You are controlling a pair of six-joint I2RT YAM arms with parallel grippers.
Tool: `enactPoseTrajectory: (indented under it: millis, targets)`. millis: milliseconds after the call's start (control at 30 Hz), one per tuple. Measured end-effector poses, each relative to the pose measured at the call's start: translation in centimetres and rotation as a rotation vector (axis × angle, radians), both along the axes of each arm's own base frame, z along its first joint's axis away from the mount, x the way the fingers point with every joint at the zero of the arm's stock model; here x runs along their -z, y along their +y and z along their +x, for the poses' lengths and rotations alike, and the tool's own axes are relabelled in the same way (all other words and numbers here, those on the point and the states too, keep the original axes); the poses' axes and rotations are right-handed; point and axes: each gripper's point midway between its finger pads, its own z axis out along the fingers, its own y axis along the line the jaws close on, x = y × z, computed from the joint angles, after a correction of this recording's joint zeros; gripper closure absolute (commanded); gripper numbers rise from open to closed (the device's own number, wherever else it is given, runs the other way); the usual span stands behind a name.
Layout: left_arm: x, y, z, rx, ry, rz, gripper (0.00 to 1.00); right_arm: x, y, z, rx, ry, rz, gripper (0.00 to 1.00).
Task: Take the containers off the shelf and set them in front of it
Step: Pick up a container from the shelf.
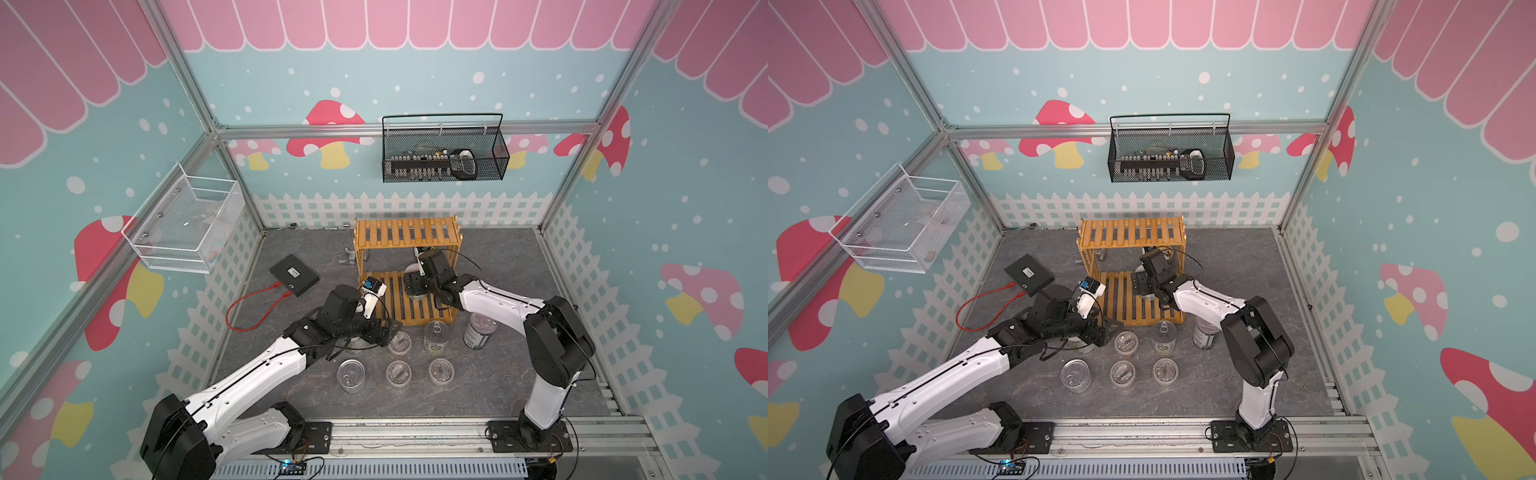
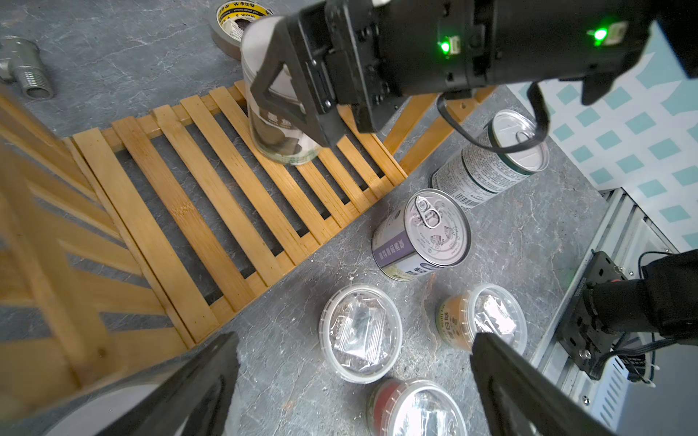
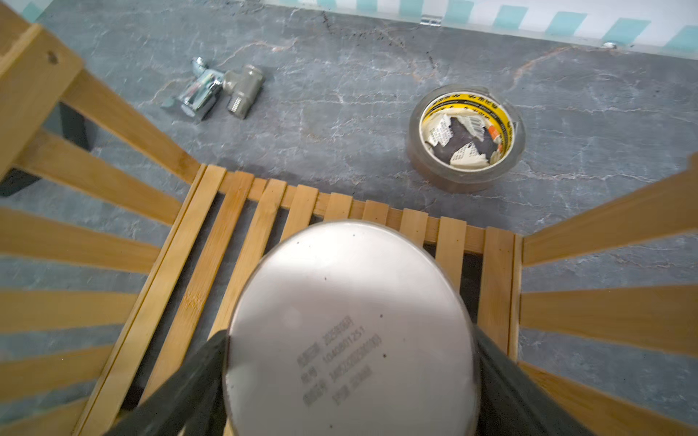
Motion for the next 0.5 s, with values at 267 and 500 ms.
enactPoseTrajectory:
  millis: [267, 500]
  targets:
    - [0.0, 0.7, 0.7, -0.041, -0.006, 0.009, 0.01, -0.7, 1.6, -5.9, -0.209, 0.008, -0.033, 0.32]
    - [0.1, 1.6, 1.5, -0.087, -0.003, 0.009, 0.01, -1.4, 1.4, -7.2, -0.254, -0.018, -0.077, 0.31]
